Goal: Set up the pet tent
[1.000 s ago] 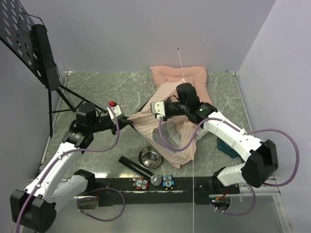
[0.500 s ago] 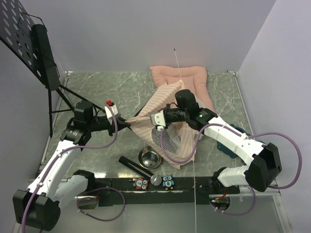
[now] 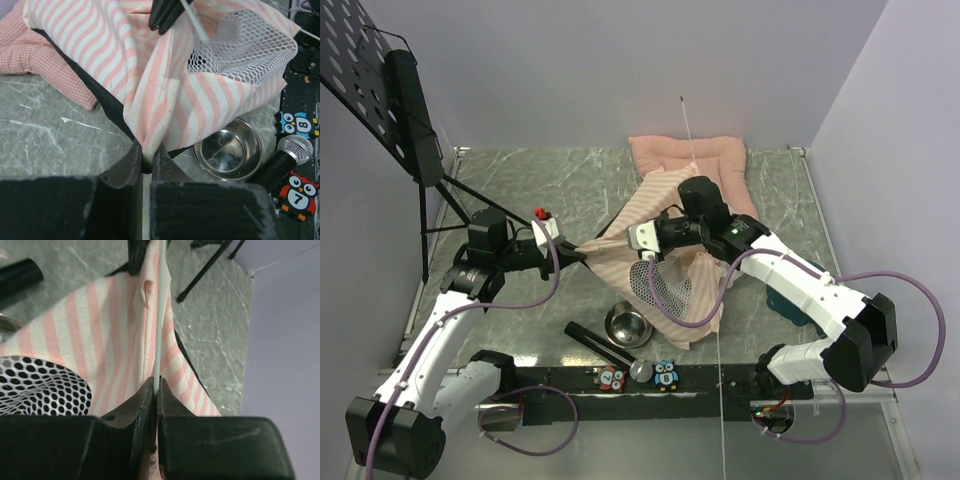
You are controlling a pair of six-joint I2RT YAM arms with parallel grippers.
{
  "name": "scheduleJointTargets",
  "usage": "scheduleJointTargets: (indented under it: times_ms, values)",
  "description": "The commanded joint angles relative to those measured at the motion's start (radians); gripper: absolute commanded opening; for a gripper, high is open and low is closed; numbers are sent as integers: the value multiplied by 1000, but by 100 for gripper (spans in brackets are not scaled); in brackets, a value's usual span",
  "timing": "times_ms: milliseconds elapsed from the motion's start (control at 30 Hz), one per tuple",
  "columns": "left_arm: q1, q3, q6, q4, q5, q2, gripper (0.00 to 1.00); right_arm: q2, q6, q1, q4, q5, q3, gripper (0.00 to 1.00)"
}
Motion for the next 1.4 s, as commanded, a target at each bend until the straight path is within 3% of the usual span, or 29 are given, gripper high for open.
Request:
scheduleJointTargets:
  times_ms: [0,333,567,1067,1200,1367]
  values:
    - [20,75,30,-18,36,-22,1,13,-21,26,-87,41,68,13]
    - [11,114,61,-69,42,-45,1,79,79,69,-92,1,178,40]
    - [9,109,67,-60,38,-42,1,116,205,72,-78,-45,266,39]
    - [9,109,54,-63,27,-40,1,108,315,123,-58,-142,307,38]
    - [12,114,25,-64,3,-39,1,74,233,139,-107,-140,249,36]
    - [16,106,-7,-51,6,-40,1,4,168,204,-41,-114,105,36]
